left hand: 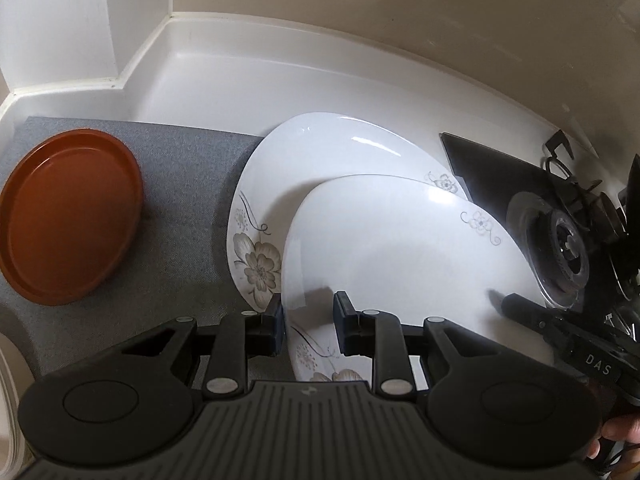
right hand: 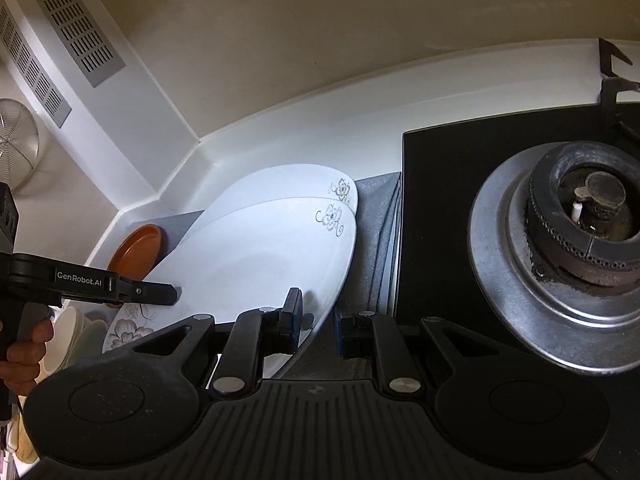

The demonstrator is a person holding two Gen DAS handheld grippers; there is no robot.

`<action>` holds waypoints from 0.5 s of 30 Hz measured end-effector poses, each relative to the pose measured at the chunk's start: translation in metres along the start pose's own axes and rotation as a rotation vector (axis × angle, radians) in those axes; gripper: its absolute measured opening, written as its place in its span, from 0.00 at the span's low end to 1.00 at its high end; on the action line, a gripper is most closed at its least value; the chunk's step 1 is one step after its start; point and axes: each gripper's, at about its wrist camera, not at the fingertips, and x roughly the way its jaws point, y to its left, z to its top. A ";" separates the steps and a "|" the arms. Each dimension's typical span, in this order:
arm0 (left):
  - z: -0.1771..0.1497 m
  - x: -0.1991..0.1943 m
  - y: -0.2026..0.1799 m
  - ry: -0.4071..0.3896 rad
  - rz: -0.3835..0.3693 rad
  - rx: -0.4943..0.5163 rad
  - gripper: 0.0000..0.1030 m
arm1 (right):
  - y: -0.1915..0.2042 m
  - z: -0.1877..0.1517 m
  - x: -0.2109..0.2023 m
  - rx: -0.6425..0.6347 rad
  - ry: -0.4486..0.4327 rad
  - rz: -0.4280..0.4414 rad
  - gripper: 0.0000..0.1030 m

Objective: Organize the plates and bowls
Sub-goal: 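Lift the white plate with both tools and lower it onto the other white plate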

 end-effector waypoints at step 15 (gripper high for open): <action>0.011 0.009 0.003 -0.001 0.048 -0.017 0.28 | 0.005 0.004 0.012 0.020 -0.001 -0.029 0.17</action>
